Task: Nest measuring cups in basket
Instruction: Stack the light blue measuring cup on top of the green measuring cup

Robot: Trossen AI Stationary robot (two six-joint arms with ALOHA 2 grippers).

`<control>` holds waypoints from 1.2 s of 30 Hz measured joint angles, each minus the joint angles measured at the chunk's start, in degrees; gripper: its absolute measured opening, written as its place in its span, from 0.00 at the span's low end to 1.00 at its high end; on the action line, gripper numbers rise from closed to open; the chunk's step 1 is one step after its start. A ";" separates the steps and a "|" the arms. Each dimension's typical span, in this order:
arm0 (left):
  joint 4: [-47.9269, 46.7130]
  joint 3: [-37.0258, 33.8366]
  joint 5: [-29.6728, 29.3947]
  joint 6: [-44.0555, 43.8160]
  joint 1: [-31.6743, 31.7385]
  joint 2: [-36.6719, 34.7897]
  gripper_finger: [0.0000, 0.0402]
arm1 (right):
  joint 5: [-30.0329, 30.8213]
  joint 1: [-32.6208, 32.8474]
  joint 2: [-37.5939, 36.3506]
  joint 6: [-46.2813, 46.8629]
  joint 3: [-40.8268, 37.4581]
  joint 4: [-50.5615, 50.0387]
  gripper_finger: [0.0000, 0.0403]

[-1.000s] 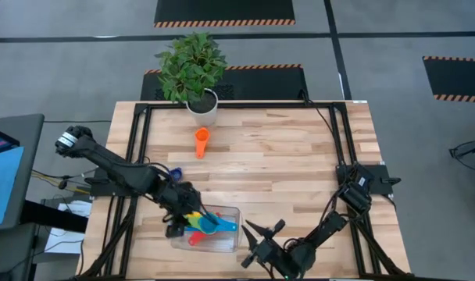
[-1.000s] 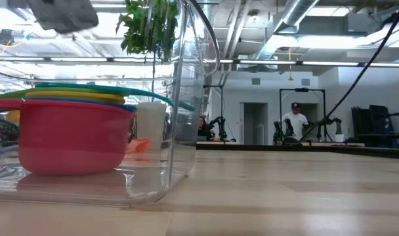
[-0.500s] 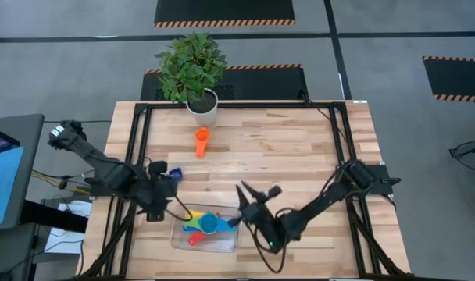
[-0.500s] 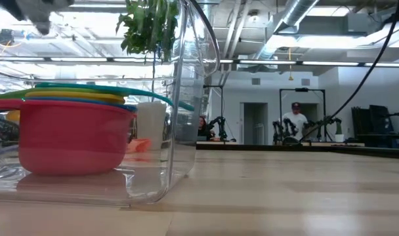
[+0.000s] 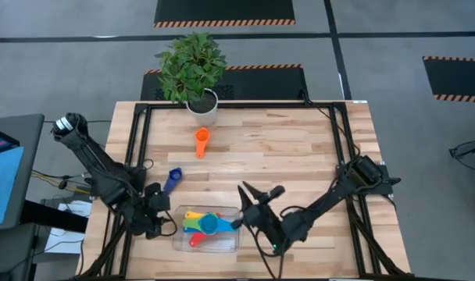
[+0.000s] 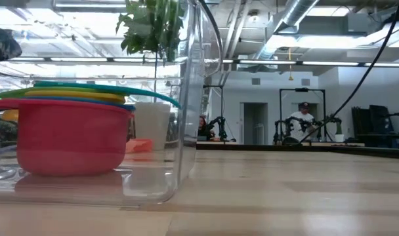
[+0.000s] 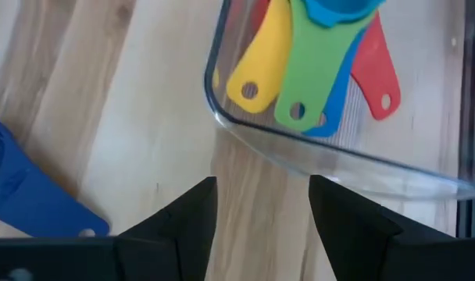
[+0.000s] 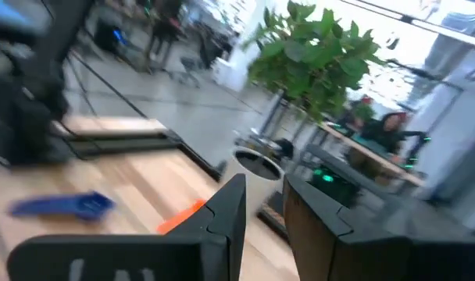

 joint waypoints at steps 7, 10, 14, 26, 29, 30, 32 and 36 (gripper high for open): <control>-1.06 0.00 1.90 1.22 -1.17 -0.32 0.48 | -28.57 -7.25 -0.39 29.07 1.47 -25.18 0.26; -1.05 0.00 2.45 1.10 -1.15 -0.32 0.48 | -40.85 -13.06 -1.80 46.67 9.37 -52.55 0.24; -1.72 -0.02 1.68 0.70 -1.66 -0.32 0.48 | -57.86 -18.48 -0.44 62.08 27.01 -85.99 0.19; 5.57 -7.08 -4.91 -16.52 -13.53 0.90 0.48 | -66.23 -10.20 9.59 71.54 40.76 -111.07 0.03; 6.88 -7.10 -8.11 -16.89 -15.60 1.95 0.48 | -66.46 -9.64 12.08 77.72 43.63 -114.73 0.02; 7.29 -7.10 -9.20 -16.94 -16.06 2.43 0.48 | -66.27 -9.42 12.84 79.16 44.87 -116.42 0.02; 7.67 -7.10 -10.13 -17.07 -16.52 3.32 0.48 | -66.47 -9.11 14.74 81.42 48.67 -117.22 0.03; 8.47 -7.10 -10.13 -16.99 -16.52 5.35 0.48 | -66.89 -8.62 18.40 85.54 53.89 -121.48 0.02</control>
